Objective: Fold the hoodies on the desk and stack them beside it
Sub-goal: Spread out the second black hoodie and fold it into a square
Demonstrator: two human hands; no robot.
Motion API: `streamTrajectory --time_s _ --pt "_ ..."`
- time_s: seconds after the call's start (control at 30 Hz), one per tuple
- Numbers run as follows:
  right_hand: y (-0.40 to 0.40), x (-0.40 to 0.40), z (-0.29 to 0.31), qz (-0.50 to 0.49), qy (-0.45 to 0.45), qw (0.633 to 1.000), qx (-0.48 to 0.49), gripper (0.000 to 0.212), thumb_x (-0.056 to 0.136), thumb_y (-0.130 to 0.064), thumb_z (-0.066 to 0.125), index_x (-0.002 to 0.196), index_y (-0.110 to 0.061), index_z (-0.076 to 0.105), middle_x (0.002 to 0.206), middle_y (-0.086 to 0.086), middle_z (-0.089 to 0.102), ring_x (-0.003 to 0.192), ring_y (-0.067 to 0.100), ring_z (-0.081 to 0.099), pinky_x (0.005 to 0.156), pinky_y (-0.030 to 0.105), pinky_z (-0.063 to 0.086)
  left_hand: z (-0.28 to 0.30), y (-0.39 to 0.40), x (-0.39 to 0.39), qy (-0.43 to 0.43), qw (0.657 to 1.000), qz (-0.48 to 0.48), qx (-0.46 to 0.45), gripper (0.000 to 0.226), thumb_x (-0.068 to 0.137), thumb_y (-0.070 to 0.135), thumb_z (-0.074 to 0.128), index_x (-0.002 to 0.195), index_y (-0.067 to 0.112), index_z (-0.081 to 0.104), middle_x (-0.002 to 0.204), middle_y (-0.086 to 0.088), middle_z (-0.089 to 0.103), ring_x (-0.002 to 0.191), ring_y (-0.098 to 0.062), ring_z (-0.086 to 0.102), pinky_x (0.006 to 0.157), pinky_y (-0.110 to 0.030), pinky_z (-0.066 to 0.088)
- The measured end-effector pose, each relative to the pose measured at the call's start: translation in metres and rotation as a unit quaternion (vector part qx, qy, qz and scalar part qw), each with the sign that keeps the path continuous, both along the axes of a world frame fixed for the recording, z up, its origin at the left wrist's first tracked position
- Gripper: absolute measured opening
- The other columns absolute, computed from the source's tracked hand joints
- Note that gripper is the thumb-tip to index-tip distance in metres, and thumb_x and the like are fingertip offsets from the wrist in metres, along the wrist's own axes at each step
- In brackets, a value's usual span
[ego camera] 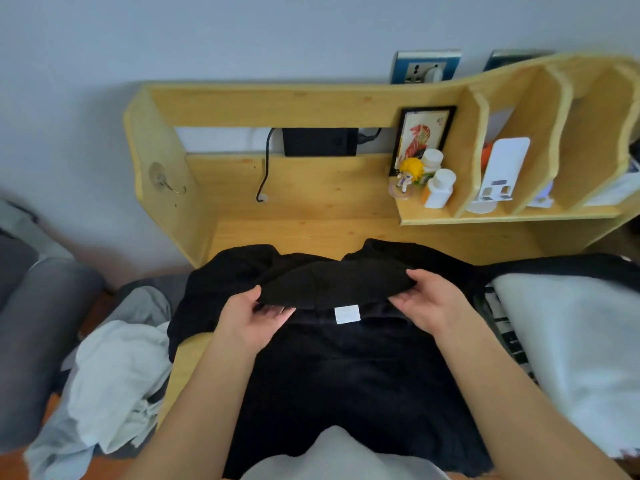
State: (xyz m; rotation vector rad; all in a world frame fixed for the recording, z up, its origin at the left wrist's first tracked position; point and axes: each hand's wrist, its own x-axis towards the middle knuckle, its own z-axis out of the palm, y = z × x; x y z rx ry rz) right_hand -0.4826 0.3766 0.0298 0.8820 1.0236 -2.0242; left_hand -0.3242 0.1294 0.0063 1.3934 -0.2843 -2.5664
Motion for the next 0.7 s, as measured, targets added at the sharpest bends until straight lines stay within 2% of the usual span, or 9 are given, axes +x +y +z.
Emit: streamTrajectory --time_s 0.1,0.13,0.27,0.4,0.47,0.57,0.63,0.7 --pt "-0.02 -0.015 0.028 -0.015 0.027 0.999 -0.015 0.028 0.098 0.004 0.045 0.124 0.009 0.054 0.111 0.032 0.067 0.103 0.042 0.067 0.078 0.051 0.055 0.03 -0.012 -0.024 0.038 0.999 0.008 -0.021 0.033 0.104 0.005 0.045 0.135 -0.005 0.05 0.129 -0.028 0.062 0.122 -0.044 0.06 0.11 -0.058 0.044" --pt "-0.023 -0.017 0.035 -0.026 0.026 0.999 -0.014 0.03 0.095 0.006 0.042 0.122 0.008 0.055 0.109 0.031 0.068 0.1 0.043 0.068 0.076 0.052 0.056 0.038 -0.014 -0.029 0.049 0.998 0.002 -0.031 0.033 0.102 0.001 0.045 0.133 -0.005 0.051 0.127 -0.027 0.064 0.119 -0.043 0.062 0.109 -0.057 0.045" --pt "-0.025 -0.015 0.036 -0.024 0.011 0.999 0.024 0.041 0.084 0.003 0.041 0.123 0.001 0.054 0.122 0.027 0.063 0.105 0.048 0.064 0.08 0.056 0.056 0.044 -0.013 -0.03 0.013 0.997 -0.058 -0.052 0.043 0.089 -0.005 0.041 0.13 -0.001 0.053 0.123 -0.026 0.067 0.113 -0.045 0.066 0.104 -0.06 0.047" --pt "-0.025 0.0 0.017 0.027 -0.014 0.998 0.061 0.032 0.091 -0.018 0.067 0.12 -0.012 0.057 0.12 0.022 0.062 0.104 0.046 0.063 0.085 0.061 0.054 0.022 0.0 -0.018 -0.038 0.994 -0.087 -0.048 0.041 0.093 0.004 0.041 0.132 0.001 0.052 0.124 -0.026 0.065 0.114 -0.045 0.064 0.104 -0.062 0.046" --pt "-0.023 0.006 0.008 0.061 -0.027 0.996 0.058 0.041 0.086 -0.024 0.079 0.119 -0.011 0.058 0.12 0.024 0.062 0.106 0.049 0.061 0.087 0.066 0.053 0.01 0.005 -0.015 -0.039 0.995 -0.082 -0.043 0.034 0.098 0.016 0.054 0.13 0.005 0.056 0.122 -0.026 0.067 0.109 -0.046 0.067 0.099 -0.061 0.051" --pt "-0.016 0.008 0.004 0.116 0.005 0.991 0.065 0.046 0.085 -0.017 0.079 0.126 -0.012 0.06 0.124 0.021 0.063 0.109 0.046 0.063 0.087 0.062 0.055 0.001 0.002 -0.01 -0.051 0.993 -0.101 -0.036 0.04 0.094 0.028 0.072 0.126 0.006 0.062 0.118 -0.026 0.07 0.104 -0.048 0.069 0.092 -0.06 0.056" --pt "-0.007 0.003 0.002 0.107 0.03 0.992 0.064 0.05 0.083 -0.01 0.074 0.131 -0.013 0.057 0.127 0.02 0.062 0.112 0.045 0.061 0.088 0.06 0.054 -0.003 -0.007 -0.006 -0.035 0.993 -0.104 -0.042 0.039 0.095 0.022 0.07 0.13 0.007 0.061 0.122 -0.026 0.068 0.109 -0.048 0.067 0.094 -0.062 0.054" --pt "0.002 0.002 -0.002 0.05 0.056 0.997 0.031 0.052 0.083 -0.003 0.066 0.133 -0.009 0.056 0.129 0.023 0.063 0.115 0.045 0.063 0.095 0.061 0.052 -0.007 -0.014 -0.001 0.0 0.996 -0.08 -0.04 0.039 0.097 0.014 0.066 0.134 0.006 0.057 0.129 -0.027 0.064 0.116 -0.048 0.064 0.097 -0.063 0.052"
